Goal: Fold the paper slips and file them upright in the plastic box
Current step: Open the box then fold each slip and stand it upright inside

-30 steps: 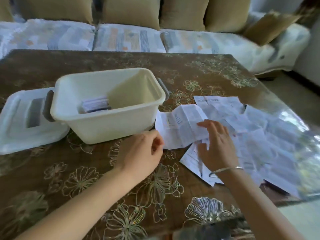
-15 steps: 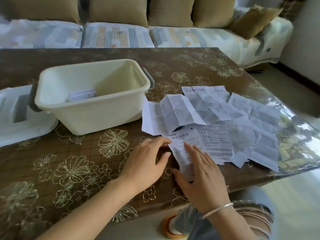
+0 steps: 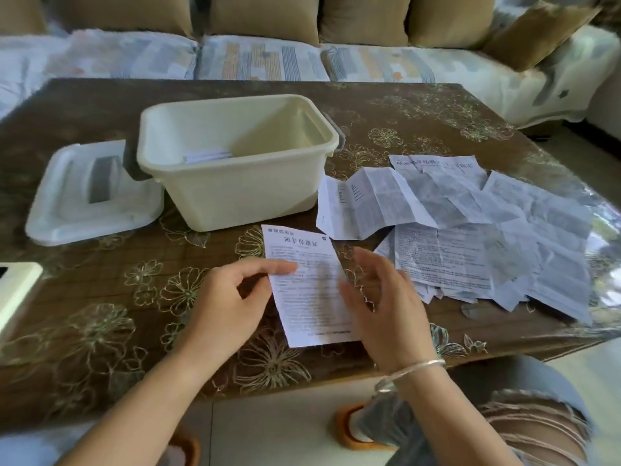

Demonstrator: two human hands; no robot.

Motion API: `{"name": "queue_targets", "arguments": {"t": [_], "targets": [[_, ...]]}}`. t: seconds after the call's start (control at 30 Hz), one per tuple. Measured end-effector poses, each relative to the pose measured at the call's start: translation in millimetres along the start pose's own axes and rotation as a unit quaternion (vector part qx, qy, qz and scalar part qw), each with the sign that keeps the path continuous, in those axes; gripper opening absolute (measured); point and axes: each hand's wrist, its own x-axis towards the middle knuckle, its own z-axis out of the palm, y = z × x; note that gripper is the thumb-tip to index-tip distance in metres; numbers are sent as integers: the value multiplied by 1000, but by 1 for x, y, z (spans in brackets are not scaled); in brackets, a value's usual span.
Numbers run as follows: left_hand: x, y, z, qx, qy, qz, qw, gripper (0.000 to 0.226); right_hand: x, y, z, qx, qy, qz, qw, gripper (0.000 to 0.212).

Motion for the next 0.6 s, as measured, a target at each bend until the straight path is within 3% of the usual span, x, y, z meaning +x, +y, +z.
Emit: {"name": "queue_targets", "arguments": {"t": [0.03, 0.1, 0.13, 0.2, 0.27, 0.43, 0.53, 0.6], "targets": [[0, 0, -5, 5, 4, 4, 1000, 35, 8, -2, -3, 7, -16, 31, 999, 55], [2, 3, -17, 15, 9, 29, 999, 39, 24, -13, -4, 137, -85, 91, 983, 54], [3, 5, -22, 21, 8, 48, 999, 38, 30, -18, -4, 220, -109, 106, 964, 44], [5, 11, -33, 40, 13, 86, 995, 28, 38, -27, -4, 284, -111, 86, 948, 16], [6, 16, -40, 30, 31, 97, 994, 21, 41, -33, -3, 293, -91, 36, 951, 5], [-11, 18, -41, -50, 85, 115, 988, 41, 24, -37, 3, 313, -57, -59, 946, 22], [-22, 2, -36, 33, 66, 123, 990, 30, 14, -27, 9, 259, -55, -71, 962, 15], [-26, -12, -32, 84, 53, 94, 991, 20, 14, -14, 18, 156, -61, -68, 983, 32]]}}
